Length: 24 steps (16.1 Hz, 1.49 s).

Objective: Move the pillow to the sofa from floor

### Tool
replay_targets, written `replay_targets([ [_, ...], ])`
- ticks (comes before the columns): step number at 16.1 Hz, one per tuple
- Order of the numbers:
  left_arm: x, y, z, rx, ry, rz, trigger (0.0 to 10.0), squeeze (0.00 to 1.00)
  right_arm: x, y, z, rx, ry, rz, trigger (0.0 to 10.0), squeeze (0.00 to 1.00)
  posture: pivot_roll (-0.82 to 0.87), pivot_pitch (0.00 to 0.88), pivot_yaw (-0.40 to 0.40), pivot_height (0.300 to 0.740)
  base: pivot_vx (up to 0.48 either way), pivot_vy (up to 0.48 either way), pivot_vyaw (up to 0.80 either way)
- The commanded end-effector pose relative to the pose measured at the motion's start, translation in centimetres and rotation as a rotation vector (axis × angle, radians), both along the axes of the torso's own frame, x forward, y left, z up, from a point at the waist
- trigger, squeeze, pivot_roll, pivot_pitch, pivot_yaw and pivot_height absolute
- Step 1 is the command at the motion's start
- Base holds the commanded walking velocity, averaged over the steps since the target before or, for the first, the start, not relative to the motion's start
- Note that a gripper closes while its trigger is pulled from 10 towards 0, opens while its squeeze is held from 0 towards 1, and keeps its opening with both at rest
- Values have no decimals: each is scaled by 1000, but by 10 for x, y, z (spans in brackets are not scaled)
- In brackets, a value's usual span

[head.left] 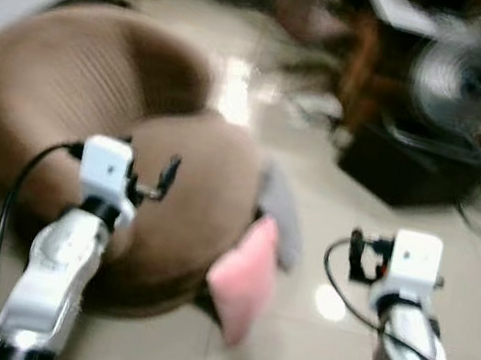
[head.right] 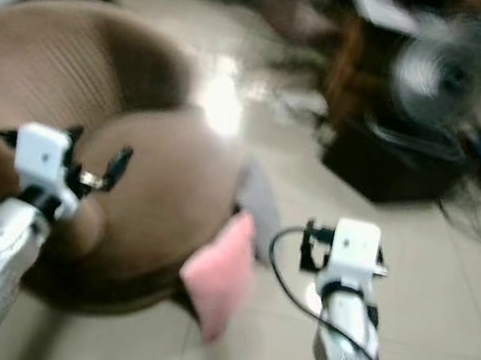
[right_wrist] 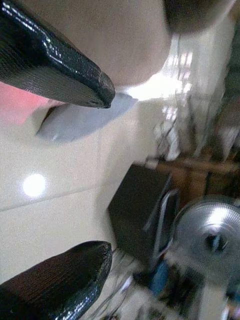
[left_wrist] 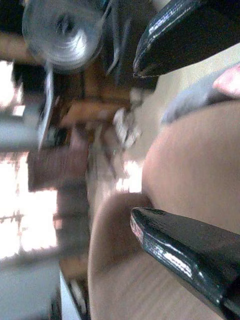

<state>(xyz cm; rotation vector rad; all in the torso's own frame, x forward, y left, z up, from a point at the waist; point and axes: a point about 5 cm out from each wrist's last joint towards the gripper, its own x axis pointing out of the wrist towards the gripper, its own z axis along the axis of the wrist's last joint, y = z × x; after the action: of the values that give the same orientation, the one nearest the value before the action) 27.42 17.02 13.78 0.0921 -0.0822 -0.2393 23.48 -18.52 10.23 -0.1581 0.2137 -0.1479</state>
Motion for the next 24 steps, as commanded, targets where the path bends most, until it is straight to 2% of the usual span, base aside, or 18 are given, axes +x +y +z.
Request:
replay_targets([
  [1, 4, -5, 2, 13, -9, -37, 10000, 0, 0, 6, -2, -9, -5, 62, 10000, 0, -81, 0, 6, 740, 0, 0, -800],
  [4, 9, -6, 1, -42, -8, -37, 10000, 0, -2, 13, 3, 20, -85, 99, 10000, 0, -87, 0, 23, 740, 251, 0, -800],
  [5, 10, -6, -4, -37, -1, -36, 10000, 0, -2, 16, 8, 14, -131, 170, 10000, 0, -92, 0, 24, 740, 262, 0, 0],
  [7, 13, -5, -9, -39, 13, -13, 10000, 0, -1, 13, 8, 30, -157, 160, 10000, 0, -92, 1, 22, 740, 261, 0, 0],
  [13, 9, -6, -4, -58, -20, -22, 10000, 0, 3, 11, 8, 2, -148, 167, 10000, 0, -82, 6, 8, 740, 287, 0, 0],
  [16, 9, -6, -4, -56, -21, -30, 10000, 0, 1, 12, 3, 45, -119, 154, 10000, 0, -84, 3, 14, 740, 324, 0, -267],
  [18, 10, -5, -4, -55, -21, -33, 10000, 0, 1, 8, 1, 9, -112, 139, 10000, 0, -89, 0, 20, 740, 322, 0, -800],
  [24, 11, -5, -4, -43, -29, -34, 10000, 0, 3, 7, 1, -25, -100, 155, 10000, 0, -90, 0, 11, 740, 323, 0, 0],
])
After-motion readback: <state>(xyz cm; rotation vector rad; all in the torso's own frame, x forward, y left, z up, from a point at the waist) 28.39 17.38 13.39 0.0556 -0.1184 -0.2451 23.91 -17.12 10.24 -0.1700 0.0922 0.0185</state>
